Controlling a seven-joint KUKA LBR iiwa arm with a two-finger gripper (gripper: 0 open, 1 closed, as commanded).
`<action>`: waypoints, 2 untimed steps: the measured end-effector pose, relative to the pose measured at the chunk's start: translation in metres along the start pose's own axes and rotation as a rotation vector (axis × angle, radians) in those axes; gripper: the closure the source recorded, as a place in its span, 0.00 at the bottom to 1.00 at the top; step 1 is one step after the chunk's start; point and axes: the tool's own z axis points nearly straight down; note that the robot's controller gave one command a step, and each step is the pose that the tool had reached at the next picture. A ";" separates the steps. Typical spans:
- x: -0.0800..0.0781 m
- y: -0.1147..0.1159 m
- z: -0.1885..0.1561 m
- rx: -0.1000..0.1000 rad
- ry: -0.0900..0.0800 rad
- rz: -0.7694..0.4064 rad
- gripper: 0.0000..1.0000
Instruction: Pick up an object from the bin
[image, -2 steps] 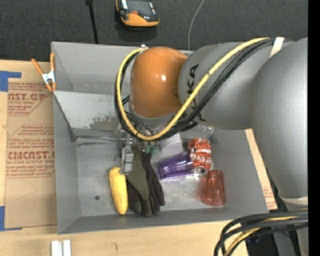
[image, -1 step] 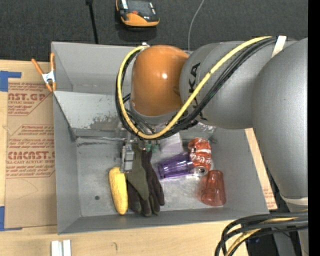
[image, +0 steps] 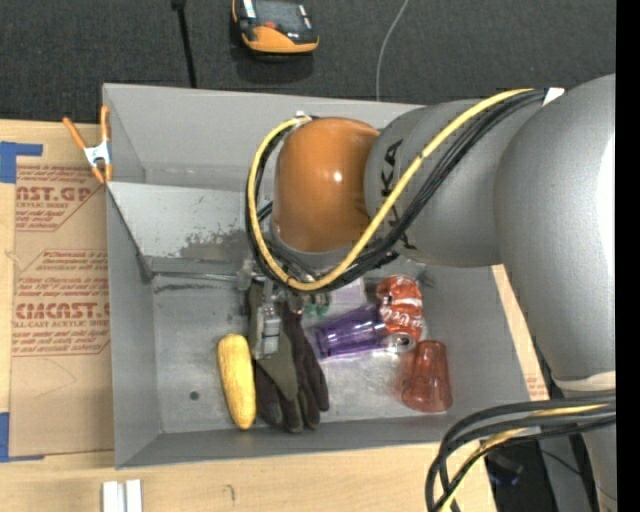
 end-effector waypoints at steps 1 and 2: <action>-0.016 -0.019 0.074 0.001 0.001 -0.132 0.00; -0.019 -0.021 0.107 -0.001 0.006 -0.099 0.00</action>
Offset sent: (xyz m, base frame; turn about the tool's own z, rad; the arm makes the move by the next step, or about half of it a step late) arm 0.0125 -0.0210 -0.0840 0.0256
